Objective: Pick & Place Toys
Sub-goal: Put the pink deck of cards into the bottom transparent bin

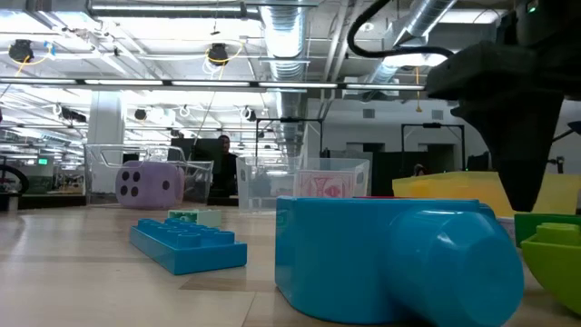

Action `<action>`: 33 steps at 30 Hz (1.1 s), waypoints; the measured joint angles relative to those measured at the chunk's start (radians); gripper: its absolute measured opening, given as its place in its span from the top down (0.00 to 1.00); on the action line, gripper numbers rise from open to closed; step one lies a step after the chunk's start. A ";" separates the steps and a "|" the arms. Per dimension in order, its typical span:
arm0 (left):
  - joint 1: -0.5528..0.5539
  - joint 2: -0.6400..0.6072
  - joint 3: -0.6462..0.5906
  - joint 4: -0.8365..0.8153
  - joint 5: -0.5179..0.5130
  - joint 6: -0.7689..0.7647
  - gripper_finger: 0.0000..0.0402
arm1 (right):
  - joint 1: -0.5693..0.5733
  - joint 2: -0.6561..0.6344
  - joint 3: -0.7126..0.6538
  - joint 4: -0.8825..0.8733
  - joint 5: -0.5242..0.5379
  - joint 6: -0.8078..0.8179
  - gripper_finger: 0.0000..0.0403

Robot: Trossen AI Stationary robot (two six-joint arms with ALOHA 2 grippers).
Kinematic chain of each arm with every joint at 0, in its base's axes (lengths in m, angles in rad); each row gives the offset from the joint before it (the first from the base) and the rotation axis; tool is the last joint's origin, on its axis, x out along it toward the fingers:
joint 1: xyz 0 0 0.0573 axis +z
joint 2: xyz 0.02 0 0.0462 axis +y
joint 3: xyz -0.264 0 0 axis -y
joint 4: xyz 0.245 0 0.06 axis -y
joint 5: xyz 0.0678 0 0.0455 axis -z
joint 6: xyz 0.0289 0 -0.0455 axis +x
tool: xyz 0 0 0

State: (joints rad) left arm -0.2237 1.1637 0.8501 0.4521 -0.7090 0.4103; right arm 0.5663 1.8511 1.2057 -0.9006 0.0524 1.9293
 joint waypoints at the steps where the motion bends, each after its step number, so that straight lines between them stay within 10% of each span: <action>1: 0.000 0.000 0.000 0.000 0.000 0.000 0.15 | 0.000 0.000 0.000 0.004 0.001 0.000 0.17; 33: 0.000 0.000 0.000 -0.003 0.000 -0.007 0.15 | 0.003 0.002 0.001 -0.003 0.001 0.003 0.17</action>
State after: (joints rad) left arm -0.2241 1.1641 0.8505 0.4492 -0.7090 0.4030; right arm 0.5690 1.8530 1.2064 -0.9034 0.0529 1.9328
